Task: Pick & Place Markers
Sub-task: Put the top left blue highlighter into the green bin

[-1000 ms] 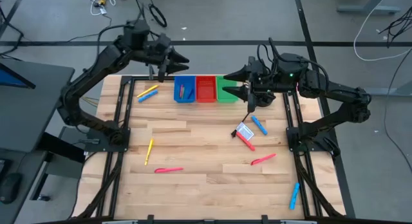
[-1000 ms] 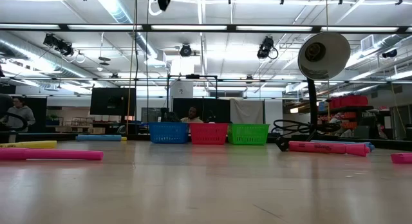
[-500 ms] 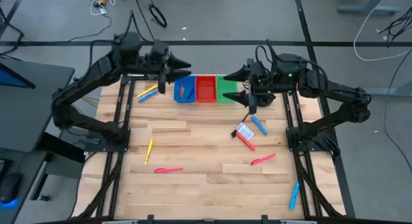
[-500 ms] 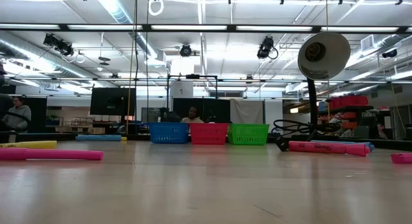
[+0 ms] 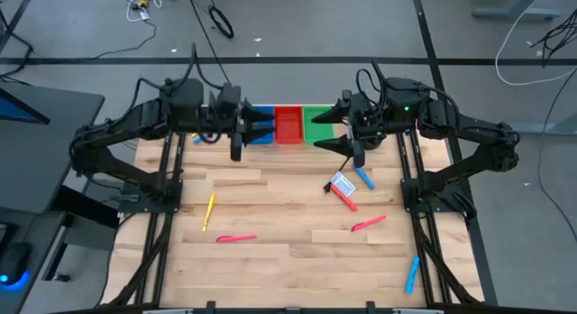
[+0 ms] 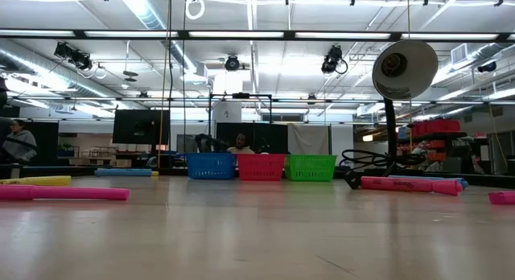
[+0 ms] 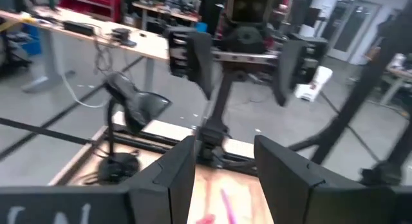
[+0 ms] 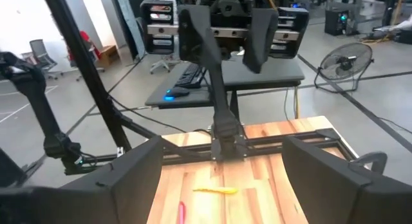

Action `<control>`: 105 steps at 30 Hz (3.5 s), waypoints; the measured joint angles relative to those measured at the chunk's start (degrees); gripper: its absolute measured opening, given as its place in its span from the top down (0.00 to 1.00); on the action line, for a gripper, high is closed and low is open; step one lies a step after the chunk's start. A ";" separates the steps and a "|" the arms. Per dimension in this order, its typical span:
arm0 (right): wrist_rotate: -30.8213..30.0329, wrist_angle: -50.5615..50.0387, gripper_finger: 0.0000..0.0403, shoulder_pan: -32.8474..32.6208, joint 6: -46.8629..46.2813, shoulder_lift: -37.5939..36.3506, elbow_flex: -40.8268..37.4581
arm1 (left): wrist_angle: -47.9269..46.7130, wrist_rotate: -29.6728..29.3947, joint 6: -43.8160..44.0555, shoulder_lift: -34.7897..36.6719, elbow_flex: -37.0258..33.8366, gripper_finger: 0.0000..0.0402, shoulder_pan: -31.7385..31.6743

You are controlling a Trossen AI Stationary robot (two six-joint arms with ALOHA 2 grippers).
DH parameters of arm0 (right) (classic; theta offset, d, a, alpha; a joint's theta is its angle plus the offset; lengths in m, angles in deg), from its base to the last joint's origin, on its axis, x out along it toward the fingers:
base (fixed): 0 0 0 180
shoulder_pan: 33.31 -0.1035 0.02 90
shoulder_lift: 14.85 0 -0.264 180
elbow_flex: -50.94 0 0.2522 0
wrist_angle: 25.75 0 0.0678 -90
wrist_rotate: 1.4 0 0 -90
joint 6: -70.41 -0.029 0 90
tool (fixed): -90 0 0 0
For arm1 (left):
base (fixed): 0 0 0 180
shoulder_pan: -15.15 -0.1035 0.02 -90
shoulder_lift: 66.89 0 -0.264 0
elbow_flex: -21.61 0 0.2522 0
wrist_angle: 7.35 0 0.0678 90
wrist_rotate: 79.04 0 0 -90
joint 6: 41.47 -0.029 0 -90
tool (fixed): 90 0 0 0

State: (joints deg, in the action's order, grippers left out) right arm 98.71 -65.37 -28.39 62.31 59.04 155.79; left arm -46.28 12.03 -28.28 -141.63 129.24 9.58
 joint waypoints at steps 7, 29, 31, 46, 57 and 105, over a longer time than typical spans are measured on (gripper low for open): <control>0.00 -0.05 0.21 -0.33 -0.46 0.00 0.00 | -0.69 -5.23 1.14 0.37 0.00 0.59 5.52; -0.15 0.04 0.21 -0.31 -0.06 0.00 0.00 | -12.16 -10.39 3.45 0.22 0.02 0.59 6.13; -0.14 0.04 0.21 -0.31 -0.09 0.00 0.00 | -14.74 -12.04 4.26 0.79 0.00 0.59 4.92; -0.17 0.04 0.21 -0.29 1.97 0.00 0.00 | -34.90 -2.75 -3.92 2.74 0.04 0.59 -16.35; -0.18 0.15 0.21 -0.29 3.04 0.00 0.00 | -46.30 -2.30 -11.33 2.32 0.01 0.57 -27.86; -0.17 -1.78 0.21 -0.25 8.90 2.95 0.02 | -33.56 -2.57 -33.97 -9.64 -34.15 0.37 -53.41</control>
State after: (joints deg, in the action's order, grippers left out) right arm 98.53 -67.16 -28.64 71.21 61.99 155.81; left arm -79.84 9.46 -62.25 -151.27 95.09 -43.84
